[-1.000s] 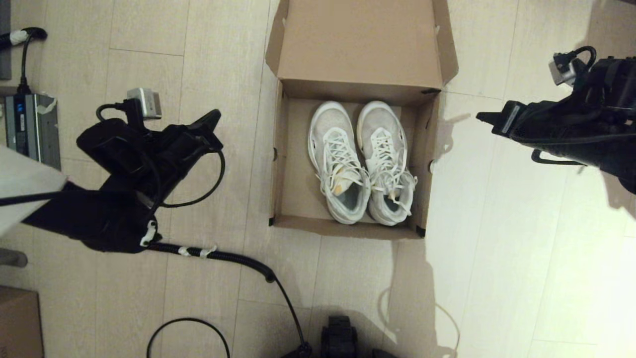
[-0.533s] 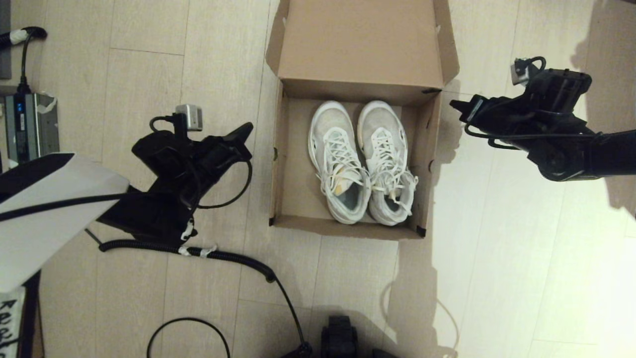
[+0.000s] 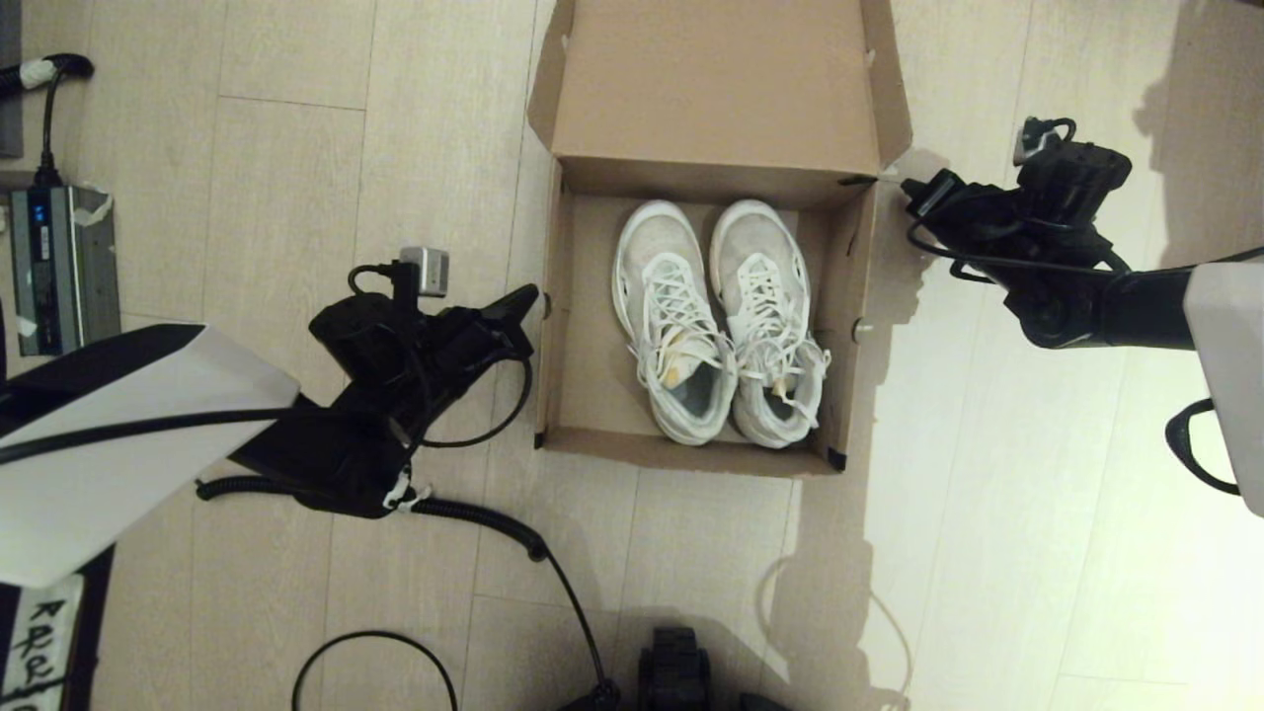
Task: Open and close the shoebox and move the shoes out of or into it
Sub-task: Close the shoe box
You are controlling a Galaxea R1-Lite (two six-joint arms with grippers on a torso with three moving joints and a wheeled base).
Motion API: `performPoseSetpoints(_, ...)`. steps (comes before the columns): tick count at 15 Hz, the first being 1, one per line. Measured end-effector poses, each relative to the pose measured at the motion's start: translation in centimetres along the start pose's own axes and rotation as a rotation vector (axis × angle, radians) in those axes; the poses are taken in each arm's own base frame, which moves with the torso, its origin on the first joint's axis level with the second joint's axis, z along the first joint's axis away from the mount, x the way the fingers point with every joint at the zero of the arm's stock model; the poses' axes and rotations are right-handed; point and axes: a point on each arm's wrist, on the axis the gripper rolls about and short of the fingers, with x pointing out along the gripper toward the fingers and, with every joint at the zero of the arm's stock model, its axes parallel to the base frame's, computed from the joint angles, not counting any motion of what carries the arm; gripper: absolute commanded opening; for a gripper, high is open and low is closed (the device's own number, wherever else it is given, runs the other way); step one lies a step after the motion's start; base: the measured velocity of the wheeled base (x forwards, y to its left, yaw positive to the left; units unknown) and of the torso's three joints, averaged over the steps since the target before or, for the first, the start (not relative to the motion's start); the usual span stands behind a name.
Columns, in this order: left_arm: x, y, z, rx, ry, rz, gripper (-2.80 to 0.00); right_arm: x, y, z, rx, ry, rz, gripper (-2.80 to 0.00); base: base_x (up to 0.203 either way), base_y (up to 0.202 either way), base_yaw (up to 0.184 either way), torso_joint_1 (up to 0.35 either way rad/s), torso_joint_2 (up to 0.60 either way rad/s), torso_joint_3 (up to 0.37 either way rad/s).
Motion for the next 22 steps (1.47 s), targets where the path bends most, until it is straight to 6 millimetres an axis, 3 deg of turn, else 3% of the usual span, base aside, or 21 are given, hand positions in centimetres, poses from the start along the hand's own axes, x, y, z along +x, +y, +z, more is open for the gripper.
performPoseSetpoints(6, 0.8, -3.4, -1.8, -0.032, 0.036, -0.076, -2.8, -0.2, -0.1, 0.9, 0.149, 0.007, 0.038, -2.8, 0.0, 0.0, 0.0, 0.0, 0.0, 0.0)
performPoseSetpoints(12, 1.0, -3.8, -3.4, -0.018, 0.068, -0.086, -2.8, -0.7, 1.2, 2.6, 0.29, 0.003, 0.105, -2.8, 0.0, 0.0, 0.0, 0.0, 0.0, 0.0)
performPoseSetpoints(17, 0.4, -1.6, -3.3, -0.003, 0.072, -0.034, -2.8, -1.0, 2.0, 3.2, 0.342, 0.049, 0.17, -2.8, 0.0, 0.0, 0.0, 0.0, 0.0, 0.0)
performPoseSetpoints(22, -0.6, 0.2, -2.3, 0.01, 0.068, 0.014, -2.8, -1.8, 2.0, 2.5, 0.465, 0.149, 0.249, -2.8, 0.0, 0.0, 0.0, 0.0, 0.0, 0.0)
